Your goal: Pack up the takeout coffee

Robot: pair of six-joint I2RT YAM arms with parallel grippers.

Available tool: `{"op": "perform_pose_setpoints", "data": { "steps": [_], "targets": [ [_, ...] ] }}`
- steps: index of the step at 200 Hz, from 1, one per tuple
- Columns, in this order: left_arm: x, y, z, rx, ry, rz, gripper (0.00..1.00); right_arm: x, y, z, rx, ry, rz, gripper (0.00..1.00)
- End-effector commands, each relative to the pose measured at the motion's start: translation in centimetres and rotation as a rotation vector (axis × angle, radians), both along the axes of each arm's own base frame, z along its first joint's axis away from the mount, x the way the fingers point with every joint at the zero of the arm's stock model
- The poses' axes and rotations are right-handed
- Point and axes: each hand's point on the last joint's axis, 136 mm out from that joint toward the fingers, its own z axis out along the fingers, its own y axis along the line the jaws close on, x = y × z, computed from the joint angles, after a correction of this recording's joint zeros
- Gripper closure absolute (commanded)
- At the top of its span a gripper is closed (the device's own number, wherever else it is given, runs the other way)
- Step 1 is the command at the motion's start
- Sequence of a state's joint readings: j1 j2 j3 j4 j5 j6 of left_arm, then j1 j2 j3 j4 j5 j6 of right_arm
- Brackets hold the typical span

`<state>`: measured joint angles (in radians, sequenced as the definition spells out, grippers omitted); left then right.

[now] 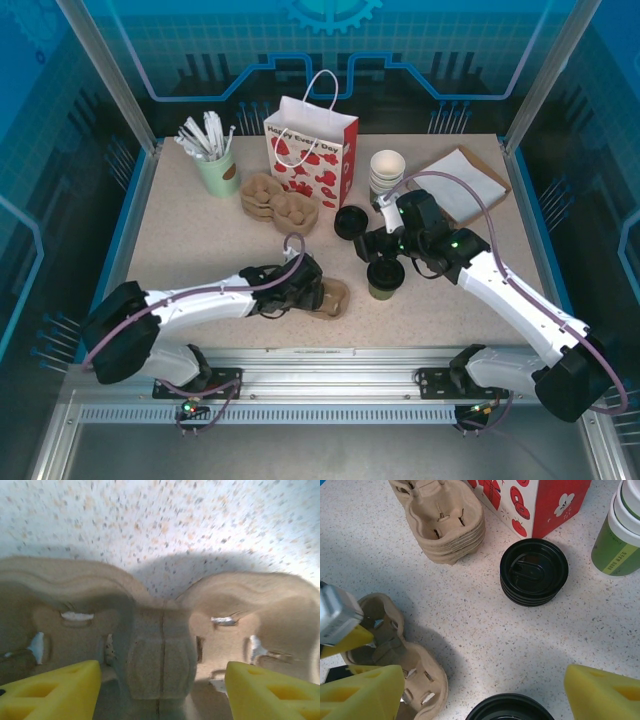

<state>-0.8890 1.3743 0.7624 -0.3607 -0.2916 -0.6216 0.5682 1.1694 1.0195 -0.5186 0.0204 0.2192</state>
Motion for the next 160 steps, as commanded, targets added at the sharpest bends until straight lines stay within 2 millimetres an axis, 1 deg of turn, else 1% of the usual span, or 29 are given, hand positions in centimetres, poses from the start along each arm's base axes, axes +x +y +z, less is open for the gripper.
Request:
{"op": "perform_pose_setpoints", "data": {
  "steps": [1,14,26,47,66,88,98,110,112,115,136,160],
  "targets": [
    [2.0,1.2,3.7,-0.053,-0.086,0.002,0.29,-0.7,-0.2,-0.3,0.010,0.018,0.016,0.15],
    [2.9,2.2,4.4,-0.115,-0.072,0.014,0.27,-1.7,0.7,-0.6,0.025,0.039,0.068,0.15],
    [4.0,3.1,4.8,-0.169,-0.063,0.029,0.25,-3.3,1.8,-0.8,0.025,0.051,0.143,0.16],
    [6.4,4.5,5.2,-0.240,-0.060,0.063,0.22,-7.4,4.6,-1.1,0.017,0.066,0.326,0.17],
    [8.1,5.0,4.5,-0.303,-0.009,0.087,0.23,-11.0,6.8,-2.1,-0.003,0.111,0.459,0.19],
    [9.6,5.6,3.8,-0.317,0.012,0.104,0.24,-14.6,9.7,-5.2,-0.017,0.193,0.582,0.21],
    [9.9,5.4,3.4,-0.319,0.029,0.096,0.24,-16.2,11.1,-6.8,-0.024,0.222,0.635,0.22],
    [10.2,5.1,2.9,-0.315,0.049,0.079,0.26,-17.7,12.8,-8.1,-0.031,0.243,0.689,0.24],
    [10.2,5.0,2.8,-0.316,0.054,0.077,0.26,-18.2,12.6,-9.0,-0.046,0.262,0.694,0.24],
    [10.2,4.9,2.7,-0.320,0.059,0.074,0.26,-18.6,12.8,-9.6,-0.052,0.273,0.704,0.25],
    [10.0,4.0,2.0,-0.350,0.100,0.042,0.29,-20.4,14.5,-12.0,-0.063,0.328,0.758,0.28],
    [9.4,4.0,0.9,-0.331,0.135,0.026,0.30,-20.7,15.0,-14.0,-0.098,0.362,0.765,0.30]
  ]
}}
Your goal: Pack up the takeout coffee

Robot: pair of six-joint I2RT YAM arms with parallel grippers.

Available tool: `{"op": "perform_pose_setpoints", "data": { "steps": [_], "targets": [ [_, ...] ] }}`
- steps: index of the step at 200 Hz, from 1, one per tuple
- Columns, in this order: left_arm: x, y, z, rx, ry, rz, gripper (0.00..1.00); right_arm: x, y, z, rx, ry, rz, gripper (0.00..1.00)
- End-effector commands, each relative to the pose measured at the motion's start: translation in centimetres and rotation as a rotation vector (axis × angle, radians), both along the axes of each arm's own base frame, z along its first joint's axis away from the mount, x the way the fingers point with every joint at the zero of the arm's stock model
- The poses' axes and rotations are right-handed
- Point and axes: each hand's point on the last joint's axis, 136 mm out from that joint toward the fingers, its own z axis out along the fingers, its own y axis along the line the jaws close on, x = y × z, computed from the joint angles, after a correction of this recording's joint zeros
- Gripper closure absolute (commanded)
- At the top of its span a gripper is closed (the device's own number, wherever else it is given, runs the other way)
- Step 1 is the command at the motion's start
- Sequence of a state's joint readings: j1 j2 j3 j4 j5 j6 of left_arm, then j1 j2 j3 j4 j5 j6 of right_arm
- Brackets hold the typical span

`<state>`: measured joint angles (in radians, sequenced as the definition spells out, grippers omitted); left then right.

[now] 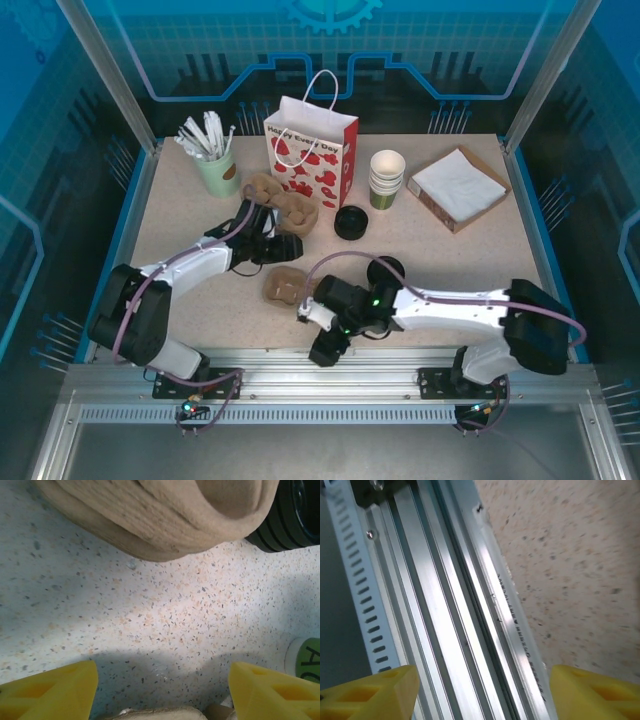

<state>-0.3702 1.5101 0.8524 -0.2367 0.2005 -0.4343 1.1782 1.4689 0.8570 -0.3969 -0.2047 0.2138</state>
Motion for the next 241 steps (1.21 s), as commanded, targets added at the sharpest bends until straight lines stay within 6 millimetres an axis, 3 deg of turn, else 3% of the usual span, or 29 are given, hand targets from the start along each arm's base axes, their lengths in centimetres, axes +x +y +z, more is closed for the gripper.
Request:
{"op": "perform_pose_setpoints", "data": {
  "steps": [1,43,50,112,169,209,241],
  "targets": [
    [-0.2,-1.0,0.2,-0.032,0.005,-0.070,0.30,-0.3,1.7,-0.3,0.045,0.020,0.013,0.30],
    [-1.1,-1.1,-0.6,-0.039,0.039,-0.094,0.31,1.9,0.5,-2.5,-0.042,0.007,-0.034,0.32],
    [-1.3,-1.1,-0.8,-0.038,0.044,-0.096,0.31,2.7,1.1,-1.7,-0.024,-0.009,-0.043,0.32],
    [-2.8,-1.0,-1.3,-0.065,0.081,-0.091,0.34,6.3,-0.7,-1.7,-0.069,-0.050,-0.140,0.32],
    [-5.5,-1.0,-2.0,-0.086,0.119,-0.092,0.34,9.0,-2.1,-0.9,-0.088,-0.076,-0.247,0.33],
    [-7.7,-1.5,-2.5,-0.110,0.144,-0.093,0.34,9.9,-2.9,-0.3,-0.108,-0.081,-0.284,0.31],
    [-9.0,-2.5,-2.7,-0.129,0.150,-0.101,0.34,9.8,-3.1,1.5,-0.087,-0.096,-0.275,0.29]
  ]
}}
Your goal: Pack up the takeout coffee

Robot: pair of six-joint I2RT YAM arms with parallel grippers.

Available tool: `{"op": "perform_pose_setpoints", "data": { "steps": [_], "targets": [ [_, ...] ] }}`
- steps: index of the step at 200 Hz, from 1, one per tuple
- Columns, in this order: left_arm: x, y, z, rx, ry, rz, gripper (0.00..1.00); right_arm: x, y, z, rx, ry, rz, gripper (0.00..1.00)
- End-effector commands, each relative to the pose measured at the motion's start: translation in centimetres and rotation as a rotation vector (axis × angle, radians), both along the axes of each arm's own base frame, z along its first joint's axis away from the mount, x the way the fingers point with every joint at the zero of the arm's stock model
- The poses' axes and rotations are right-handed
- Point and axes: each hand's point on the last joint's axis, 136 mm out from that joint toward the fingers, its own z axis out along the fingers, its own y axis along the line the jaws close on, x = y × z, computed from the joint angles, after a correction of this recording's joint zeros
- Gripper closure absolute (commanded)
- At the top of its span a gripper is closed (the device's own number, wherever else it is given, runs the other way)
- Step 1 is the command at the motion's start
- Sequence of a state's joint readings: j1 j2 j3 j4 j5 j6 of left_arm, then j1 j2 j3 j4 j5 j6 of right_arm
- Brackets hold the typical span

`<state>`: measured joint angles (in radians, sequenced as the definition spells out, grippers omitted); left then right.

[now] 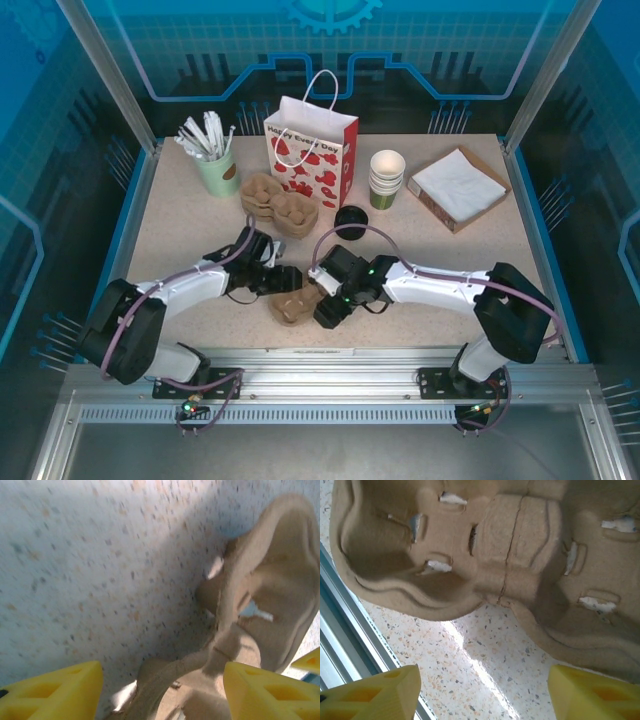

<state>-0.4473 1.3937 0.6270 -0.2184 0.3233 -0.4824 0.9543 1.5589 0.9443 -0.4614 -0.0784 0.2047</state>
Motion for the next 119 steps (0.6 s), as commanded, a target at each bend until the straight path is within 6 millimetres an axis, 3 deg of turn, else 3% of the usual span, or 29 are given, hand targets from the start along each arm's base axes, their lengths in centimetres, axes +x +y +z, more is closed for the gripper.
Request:
{"op": "perform_pose_setpoints", "data": {
  "steps": [1,39,68,119],
  "targets": [
    [-0.9,-1.1,0.6,-0.054,0.005,0.004,0.34,0.3,-0.2,2.7,0.026,-0.029,-0.003,0.29],
    [-0.5,-2.1,1.5,-0.088,-0.016,-0.010,0.32,0.9,-0.5,7.6,0.092,-0.111,-0.002,0.28],
    [1.2,-1.6,3.6,-0.019,-0.099,-0.030,0.29,3.0,-1.9,11.6,0.159,-0.196,-0.055,0.27],
    [7.1,1.4,13.5,0.124,-0.428,0.060,0.24,7.8,-5.3,16.9,0.234,-0.364,-0.237,0.23]
  ]
}}
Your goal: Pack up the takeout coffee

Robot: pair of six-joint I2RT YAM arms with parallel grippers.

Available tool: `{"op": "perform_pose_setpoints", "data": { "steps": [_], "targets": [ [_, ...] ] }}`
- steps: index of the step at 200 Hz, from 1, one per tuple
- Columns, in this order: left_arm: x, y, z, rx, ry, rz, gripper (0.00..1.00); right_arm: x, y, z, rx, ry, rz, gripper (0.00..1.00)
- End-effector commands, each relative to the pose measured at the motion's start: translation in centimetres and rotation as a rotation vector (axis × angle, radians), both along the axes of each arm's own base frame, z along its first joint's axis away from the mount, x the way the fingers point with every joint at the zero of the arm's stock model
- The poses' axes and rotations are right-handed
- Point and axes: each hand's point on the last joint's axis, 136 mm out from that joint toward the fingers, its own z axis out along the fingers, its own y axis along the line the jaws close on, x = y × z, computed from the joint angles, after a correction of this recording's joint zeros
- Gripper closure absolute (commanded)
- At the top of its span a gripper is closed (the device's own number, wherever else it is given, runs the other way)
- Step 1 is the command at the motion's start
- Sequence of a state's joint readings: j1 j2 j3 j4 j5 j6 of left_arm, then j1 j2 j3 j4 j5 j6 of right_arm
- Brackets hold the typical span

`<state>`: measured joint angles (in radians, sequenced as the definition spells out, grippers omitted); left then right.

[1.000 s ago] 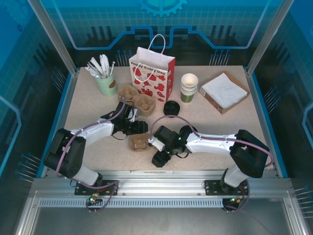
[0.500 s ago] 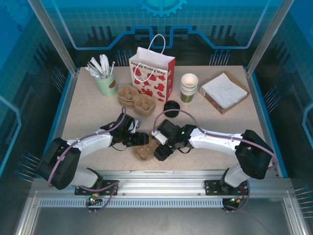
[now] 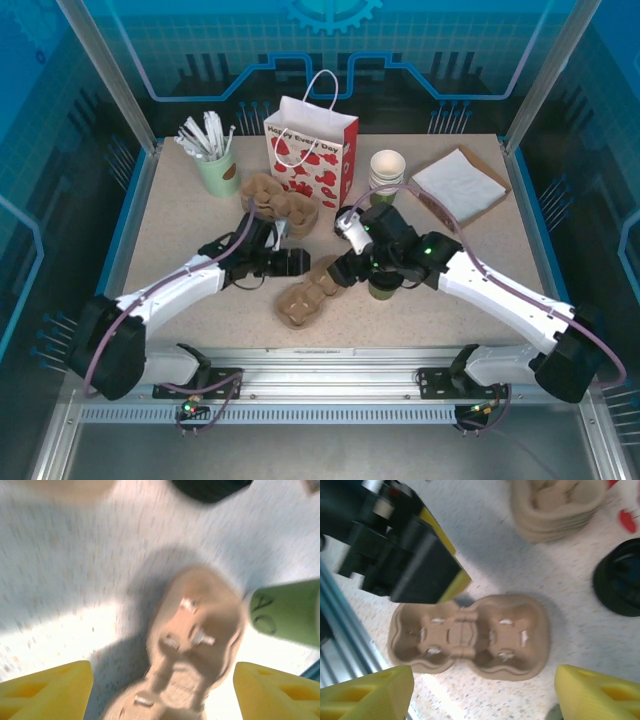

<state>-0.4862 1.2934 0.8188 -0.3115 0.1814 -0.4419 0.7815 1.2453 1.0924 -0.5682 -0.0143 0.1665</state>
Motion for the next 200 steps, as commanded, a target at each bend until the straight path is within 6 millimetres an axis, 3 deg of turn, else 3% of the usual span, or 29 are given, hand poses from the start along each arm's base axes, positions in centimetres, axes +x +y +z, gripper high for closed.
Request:
{"op": "perform_pose_setpoints", "data": {
  "steps": [1,46,78,125,167,200],
  "targets": [
    [2.9,2.4,5.5,0.090,-0.181,0.060,0.24,1.7,-1.6,2.3,0.012,-0.069,-0.072,0.23],
    [8.2,4.2,15.7,0.055,-0.407,0.159,0.21,4.0,-4.1,4.8,0.026,-0.196,-0.204,0.19],
    [12.4,5.4,18.9,0.067,-0.440,0.227,0.20,4.1,-4.2,5.0,0.016,-0.214,-0.200,0.17],
    [18.6,6.0,19.8,0.091,-0.420,0.337,0.19,4.2,-4.1,4.8,0.017,-0.217,-0.199,0.16],
    [23.6,6.9,18.3,0.135,-0.380,0.416,0.18,4.1,-3.9,3.9,0.022,-0.194,-0.194,0.16],
    [26.0,6.8,17.5,0.155,-0.354,0.427,0.20,3.8,-4.1,3.2,0.015,-0.182,-0.195,0.15]
  ]
}}
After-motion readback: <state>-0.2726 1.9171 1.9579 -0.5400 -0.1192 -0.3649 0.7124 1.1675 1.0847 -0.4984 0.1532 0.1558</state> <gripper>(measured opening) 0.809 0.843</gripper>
